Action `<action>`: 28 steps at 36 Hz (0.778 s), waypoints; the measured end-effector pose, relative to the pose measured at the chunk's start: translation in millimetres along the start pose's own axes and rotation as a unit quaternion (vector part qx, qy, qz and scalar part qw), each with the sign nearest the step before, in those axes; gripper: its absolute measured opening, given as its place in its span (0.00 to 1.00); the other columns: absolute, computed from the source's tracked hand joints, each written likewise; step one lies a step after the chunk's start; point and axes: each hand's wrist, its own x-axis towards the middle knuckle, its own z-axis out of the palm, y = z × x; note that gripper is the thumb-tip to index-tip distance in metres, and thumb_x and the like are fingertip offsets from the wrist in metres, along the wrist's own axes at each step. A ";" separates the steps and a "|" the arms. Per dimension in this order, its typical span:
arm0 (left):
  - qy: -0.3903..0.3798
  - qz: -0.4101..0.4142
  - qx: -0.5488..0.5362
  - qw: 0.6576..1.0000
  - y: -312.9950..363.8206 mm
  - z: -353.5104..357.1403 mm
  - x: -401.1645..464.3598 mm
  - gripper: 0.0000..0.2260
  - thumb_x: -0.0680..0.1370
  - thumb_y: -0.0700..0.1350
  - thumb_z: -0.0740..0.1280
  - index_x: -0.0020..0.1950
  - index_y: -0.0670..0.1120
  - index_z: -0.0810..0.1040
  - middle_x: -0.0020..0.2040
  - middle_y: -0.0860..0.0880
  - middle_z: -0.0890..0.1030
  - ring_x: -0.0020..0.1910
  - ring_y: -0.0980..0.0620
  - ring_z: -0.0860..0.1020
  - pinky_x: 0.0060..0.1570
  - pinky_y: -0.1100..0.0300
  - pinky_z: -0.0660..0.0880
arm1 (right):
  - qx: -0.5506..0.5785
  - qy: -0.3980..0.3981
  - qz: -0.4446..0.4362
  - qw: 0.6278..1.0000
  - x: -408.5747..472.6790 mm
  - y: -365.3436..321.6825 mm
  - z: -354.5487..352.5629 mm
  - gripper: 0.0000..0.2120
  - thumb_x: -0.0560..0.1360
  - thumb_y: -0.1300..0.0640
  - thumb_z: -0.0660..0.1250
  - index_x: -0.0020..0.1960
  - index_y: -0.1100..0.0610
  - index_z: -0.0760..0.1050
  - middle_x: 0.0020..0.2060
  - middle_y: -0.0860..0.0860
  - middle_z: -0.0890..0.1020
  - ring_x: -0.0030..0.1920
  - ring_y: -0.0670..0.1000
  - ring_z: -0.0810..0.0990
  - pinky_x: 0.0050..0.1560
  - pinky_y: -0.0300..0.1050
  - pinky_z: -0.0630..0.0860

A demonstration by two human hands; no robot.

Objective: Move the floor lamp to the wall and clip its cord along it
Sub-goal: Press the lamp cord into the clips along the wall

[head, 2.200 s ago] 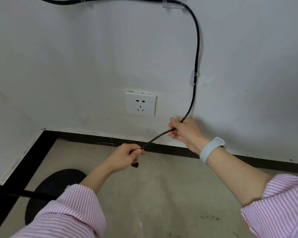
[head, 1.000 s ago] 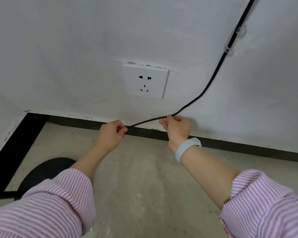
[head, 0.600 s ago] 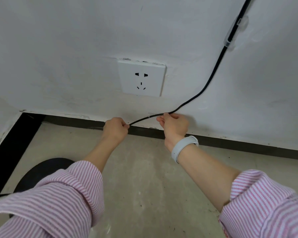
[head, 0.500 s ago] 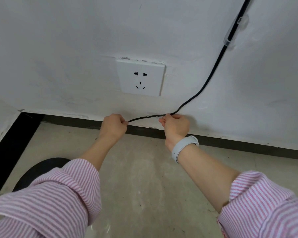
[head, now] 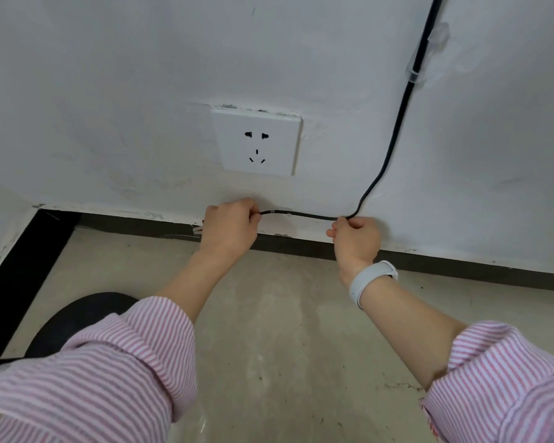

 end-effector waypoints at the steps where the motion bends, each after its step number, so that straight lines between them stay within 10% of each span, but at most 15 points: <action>1: 0.006 0.007 0.023 1.000 1.0 1.7 0.8 0.07 0.77 0.42 0.62 0.50 0.44 0.79 0.45 0.43 0.85 0.45 0.40 0.79 0.53 0.54 0.65 | -0.004 0.007 0.001 1.000 2.0 0.5 -1.7 0.08 0.74 0.63 0.60 0.37 0.56 0.68 0.38 0.56 0.79 0.30 0.45 0.78 0.35 0.39 0.73; 12: 0.114 0.016 0.075 0.990 -2.7 2.4 -5.3 0.07 0.75 0.37 0.63 0.49 0.43 0.79 0.49 0.45 0.83 0.51 0.43 0.77 0.62 0.50 0.60 | -0.045 -0.051 0.050 0.996 10.7 0.4 -12.9 0.07 0.74 0.59 0.60 0.39 0.59 0.74 0.37 0.55 0.79 0.37 0.54 0.75 0.40 0.45 0.71; 28: 0.000 0.075 -0.004 0.997 21.5 7.2 -37.8 0.16 0.75 0.36 0.61 0.63 0.42 0.75 0.59 0.41 0.78 0.57 0.41 0.73 0.55 0.47 0.71 | -0.017 -0.127 0.132 0.983 5.2 -17.7 -17.6 0.08 0.75 0.61 0.58 0.38 0.57 0.72 0.42 0.55 0.77 0.42 0.52 0.72 0.62 0.54 0.73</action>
